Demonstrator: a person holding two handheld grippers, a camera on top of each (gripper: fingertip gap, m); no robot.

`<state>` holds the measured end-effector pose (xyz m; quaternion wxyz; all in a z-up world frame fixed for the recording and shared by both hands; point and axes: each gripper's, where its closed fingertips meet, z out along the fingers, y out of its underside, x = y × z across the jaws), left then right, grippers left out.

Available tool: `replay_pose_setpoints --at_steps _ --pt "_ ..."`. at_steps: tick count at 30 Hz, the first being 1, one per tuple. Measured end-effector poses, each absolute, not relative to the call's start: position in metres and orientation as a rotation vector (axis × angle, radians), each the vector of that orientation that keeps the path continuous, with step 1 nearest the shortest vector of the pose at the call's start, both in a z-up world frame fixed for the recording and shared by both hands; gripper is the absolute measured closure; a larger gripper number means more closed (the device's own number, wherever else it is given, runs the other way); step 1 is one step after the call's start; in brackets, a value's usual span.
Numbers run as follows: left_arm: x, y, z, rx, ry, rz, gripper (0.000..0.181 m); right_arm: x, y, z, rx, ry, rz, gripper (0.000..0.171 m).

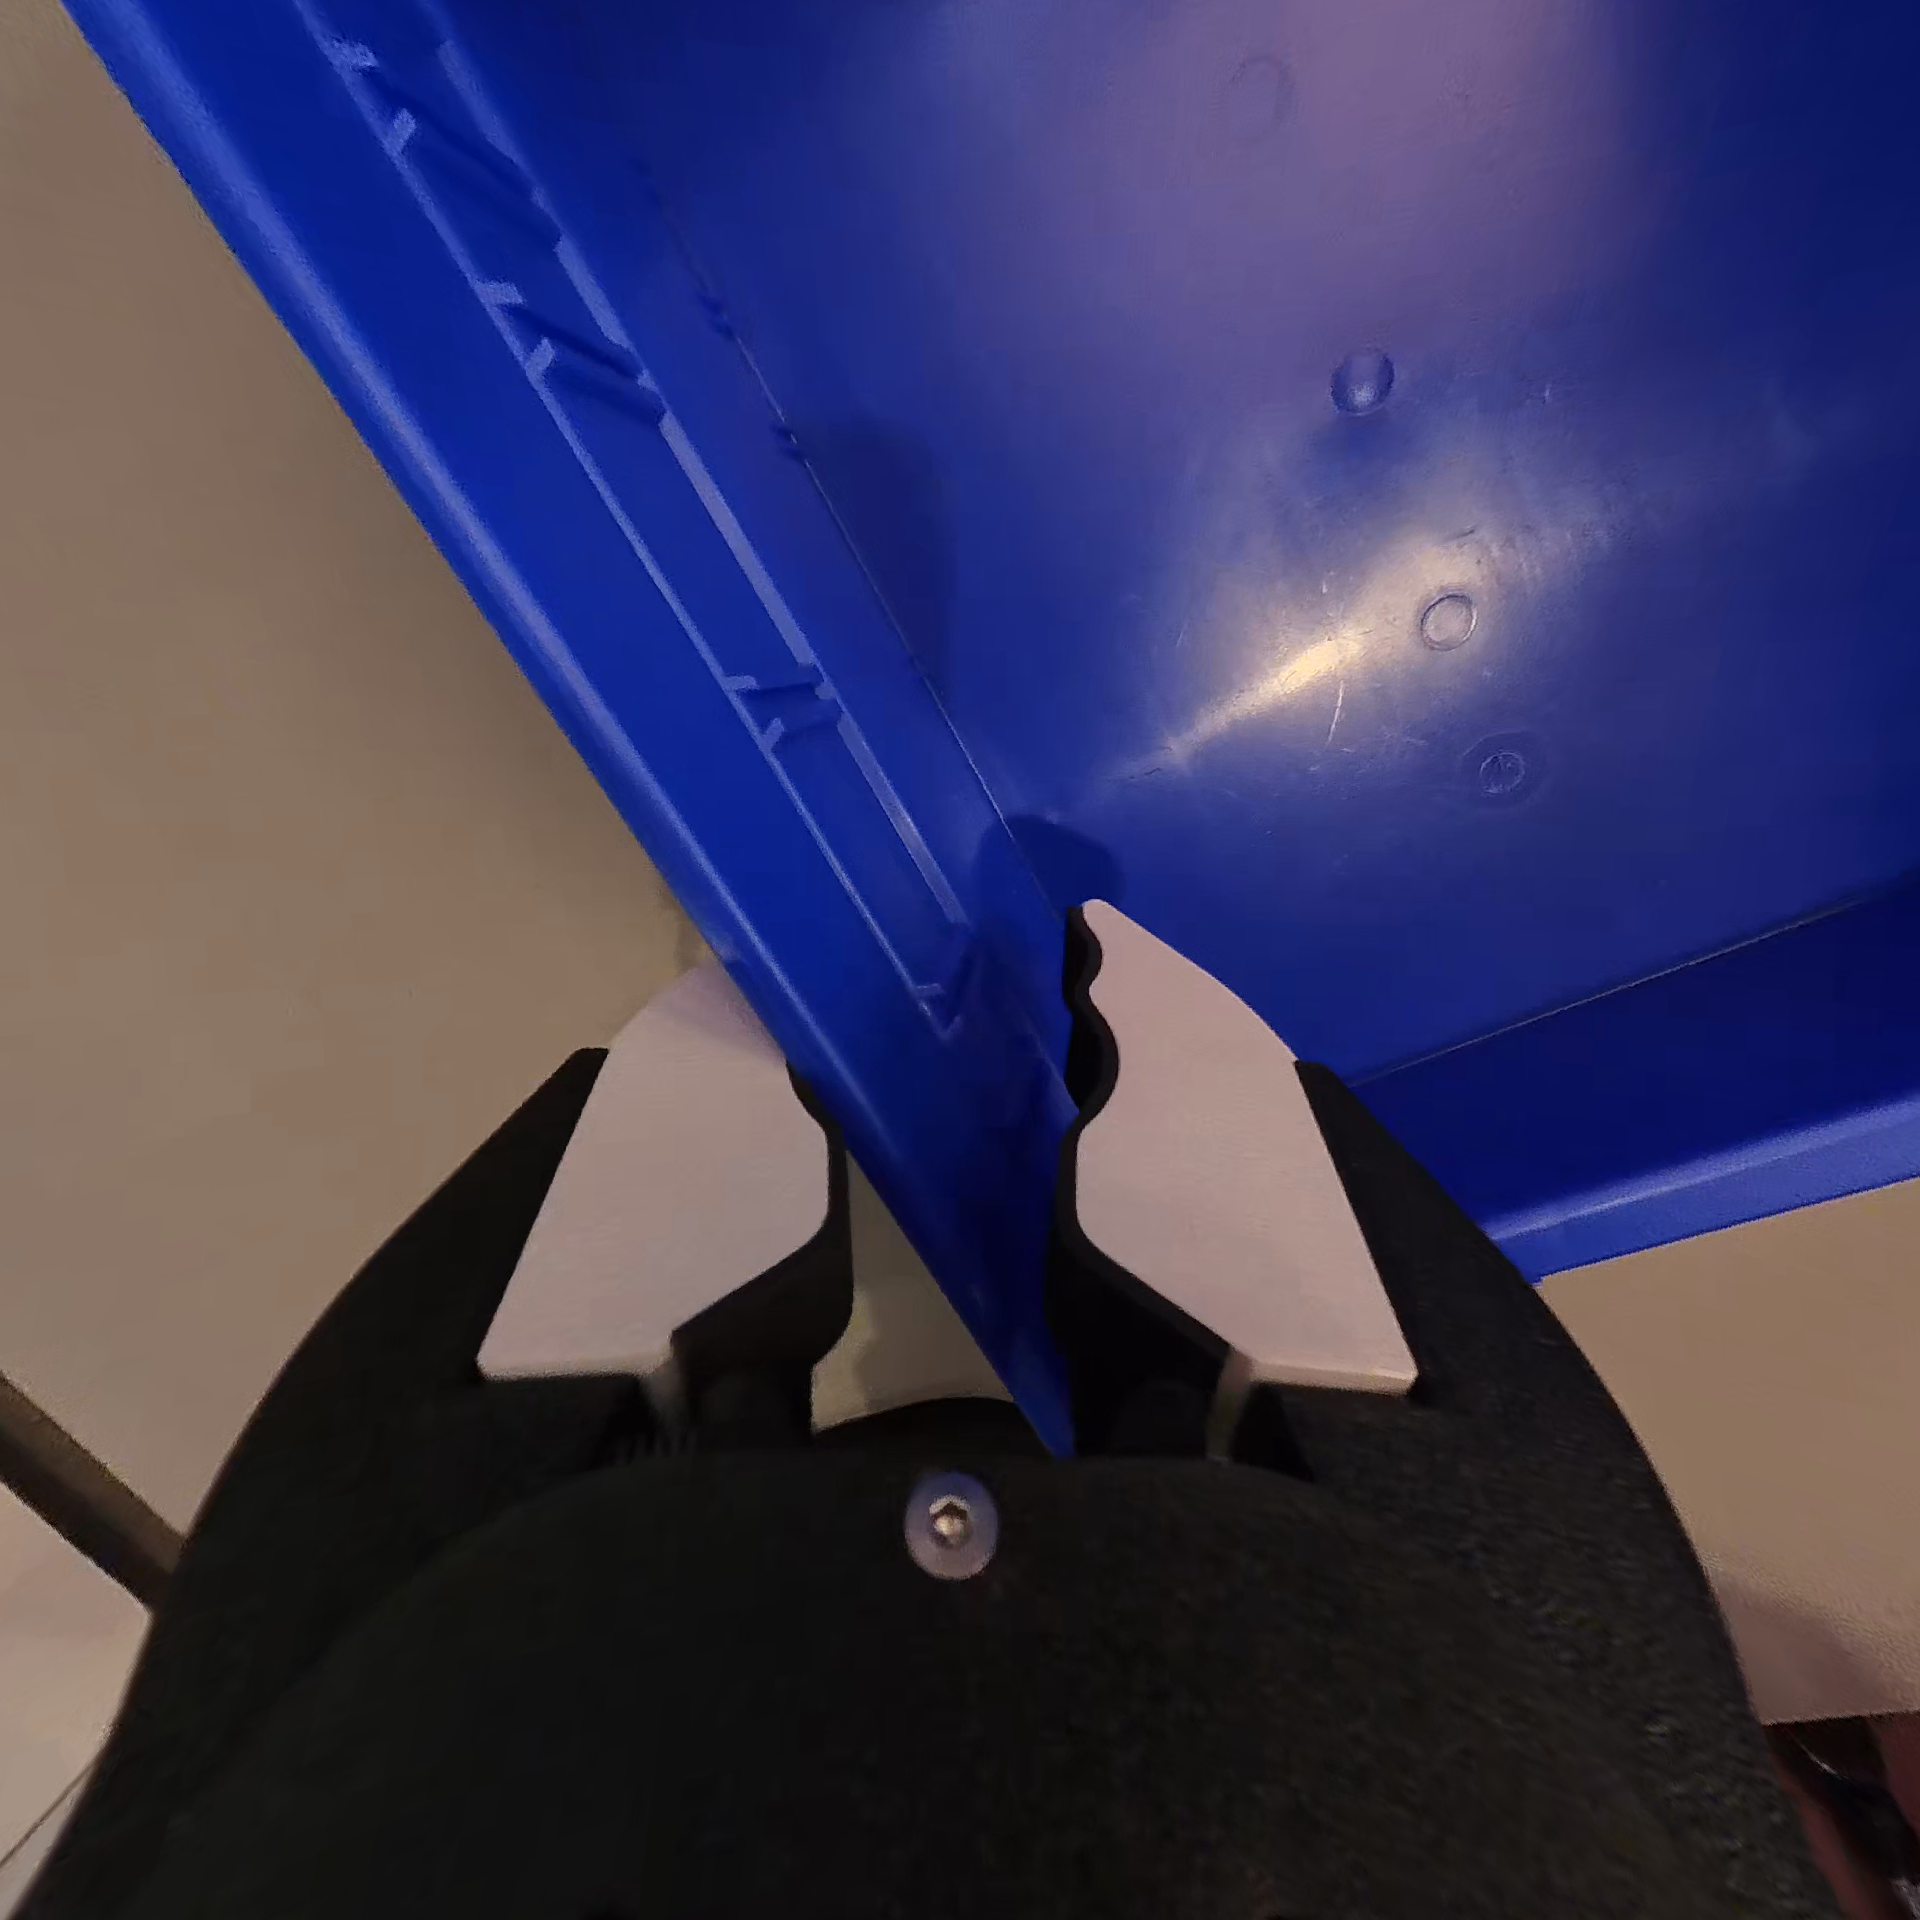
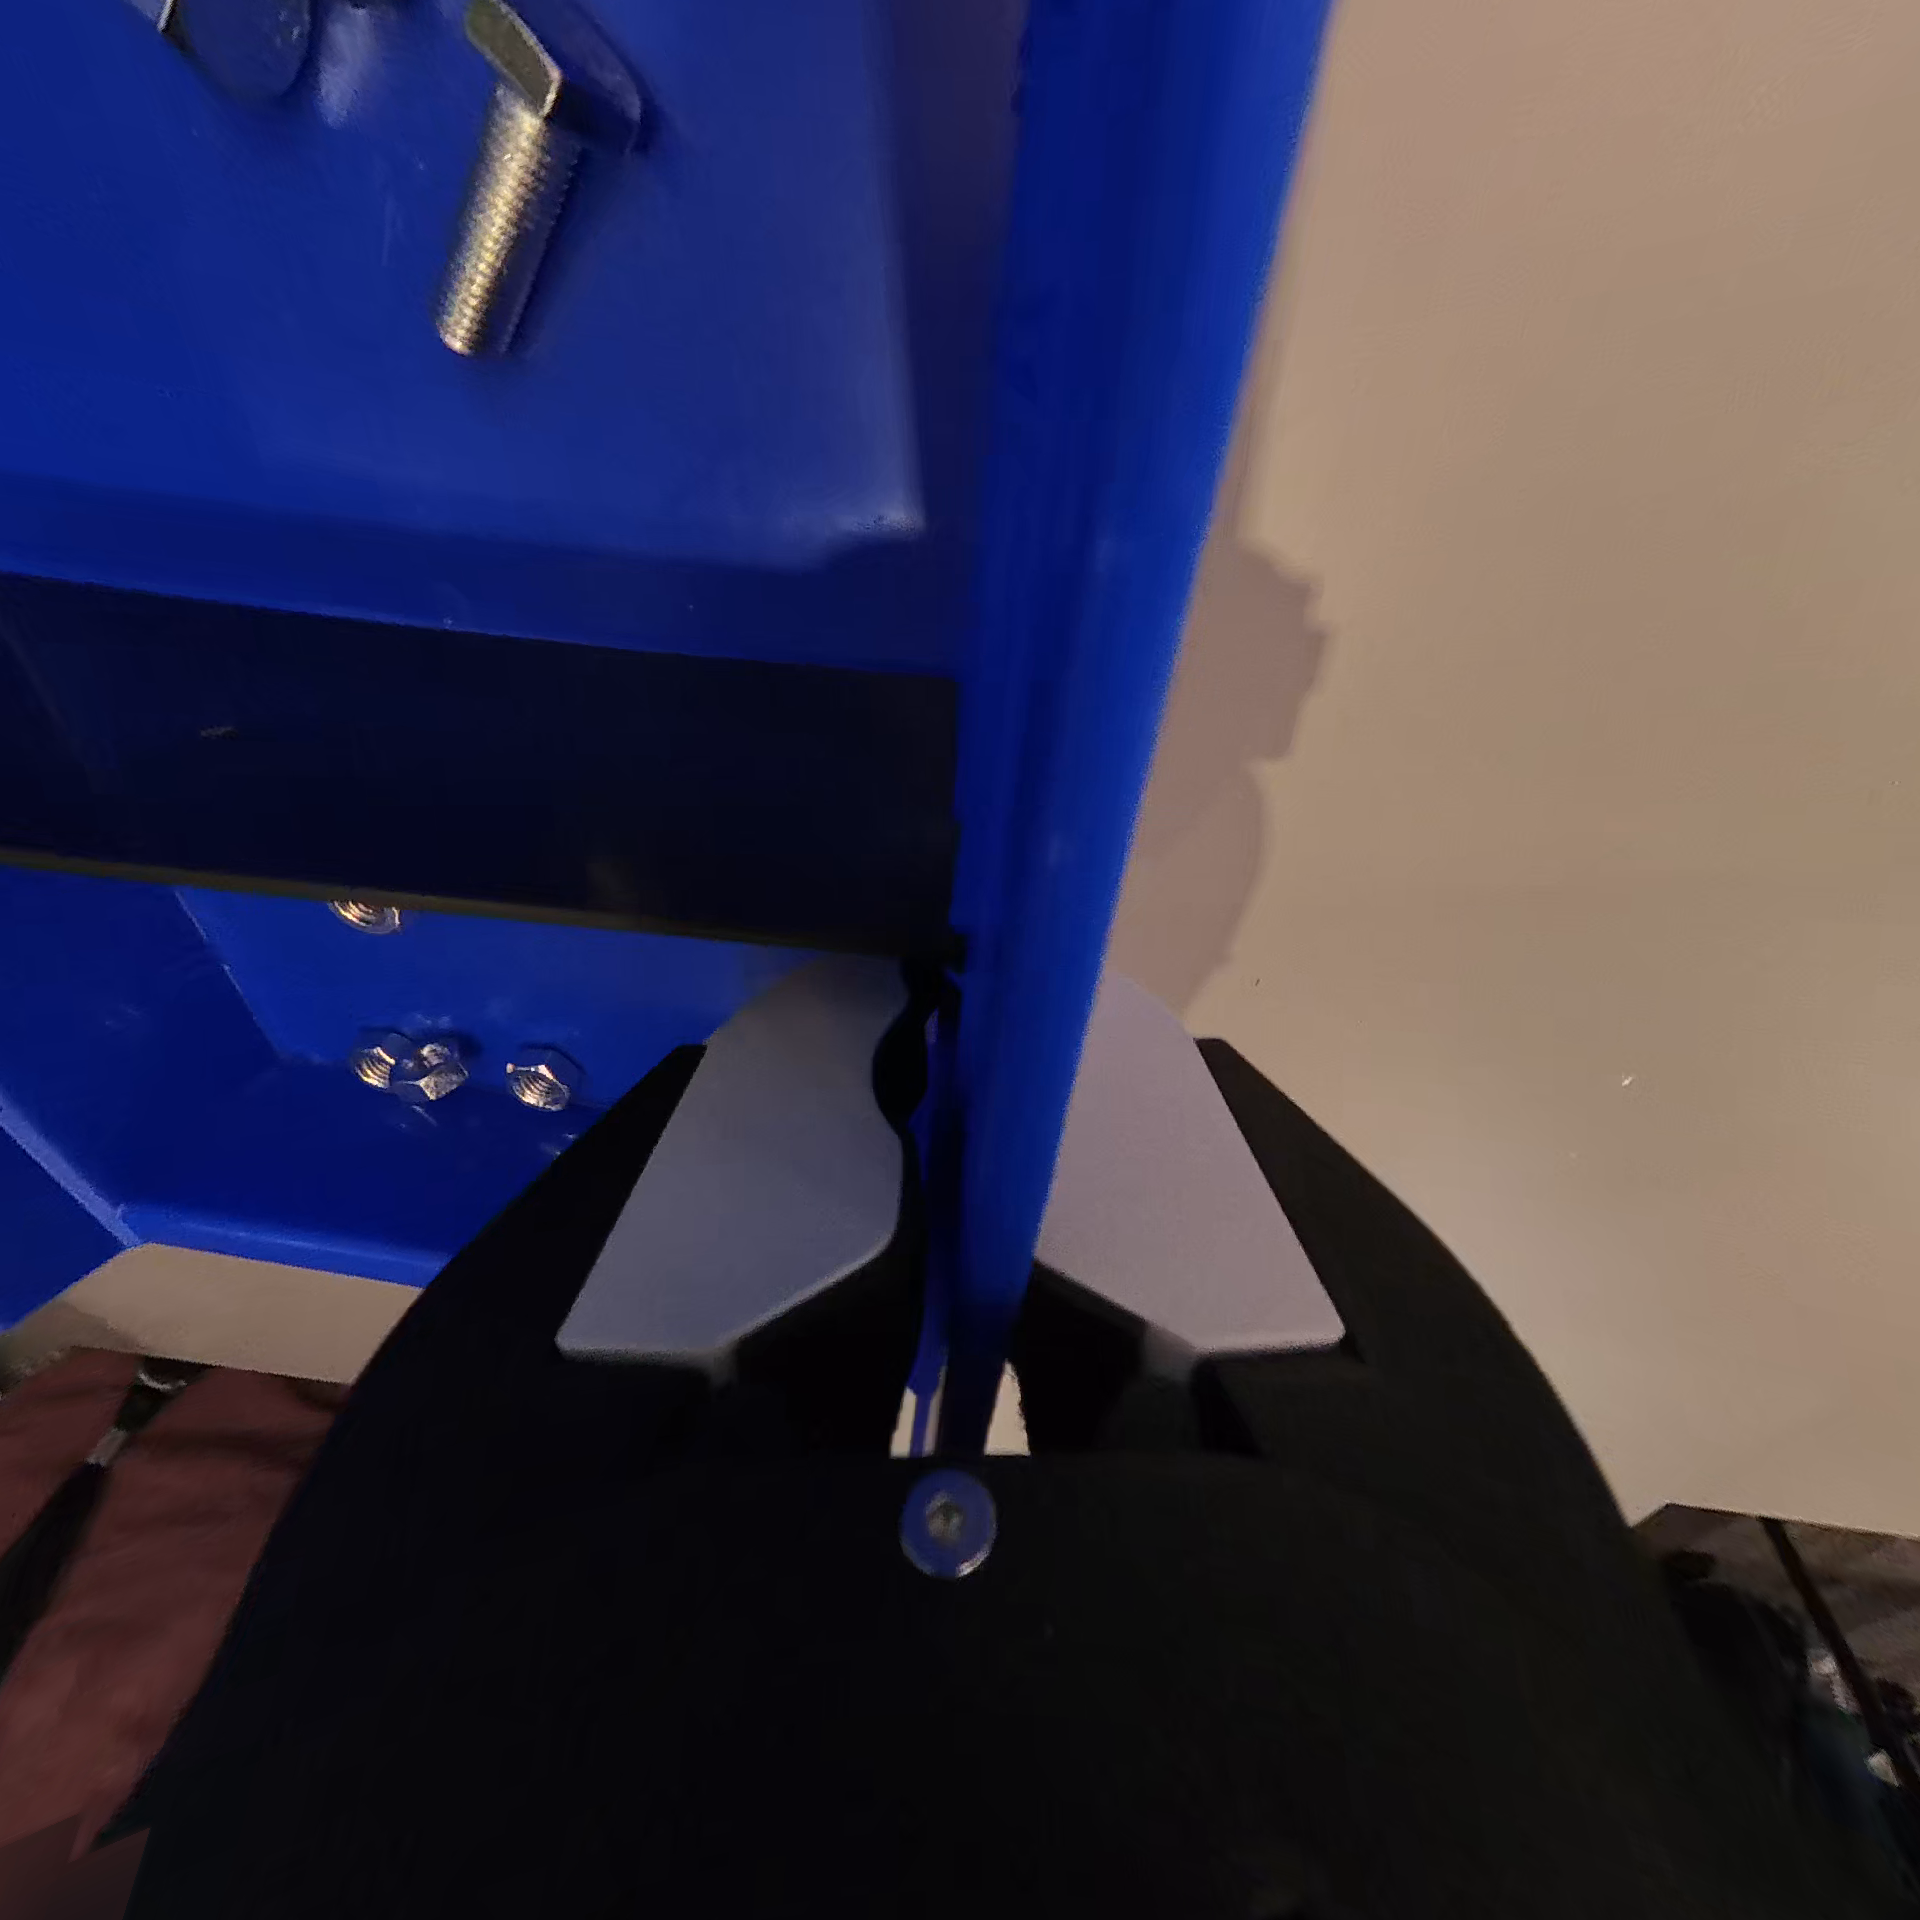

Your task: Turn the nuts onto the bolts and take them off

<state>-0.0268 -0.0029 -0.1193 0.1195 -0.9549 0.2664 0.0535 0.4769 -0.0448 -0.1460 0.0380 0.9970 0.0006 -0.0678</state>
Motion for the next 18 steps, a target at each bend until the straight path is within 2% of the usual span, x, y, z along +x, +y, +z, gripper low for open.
replay_pose_setpoints --at_steps 9,15,18 --pt "0.032 -0.012 -0.106 -2.619 0.990 -0.001 0.127 0.478 -0.039 -0.147 3.012 -0.006 -0.212 0.166" --pt "0.048 -0.029 -0.025 -2.327 1.004 -0.247 0.122 0.481 -0.041 -0.146 3.018 -0.005 -0.285 0.166" --pt "0.024 -0.033 0.029 -2.160 0.913 -0.267 0.124 0.490 -0.045 -0.142 3.033 -0.018 -0.251 0.167"
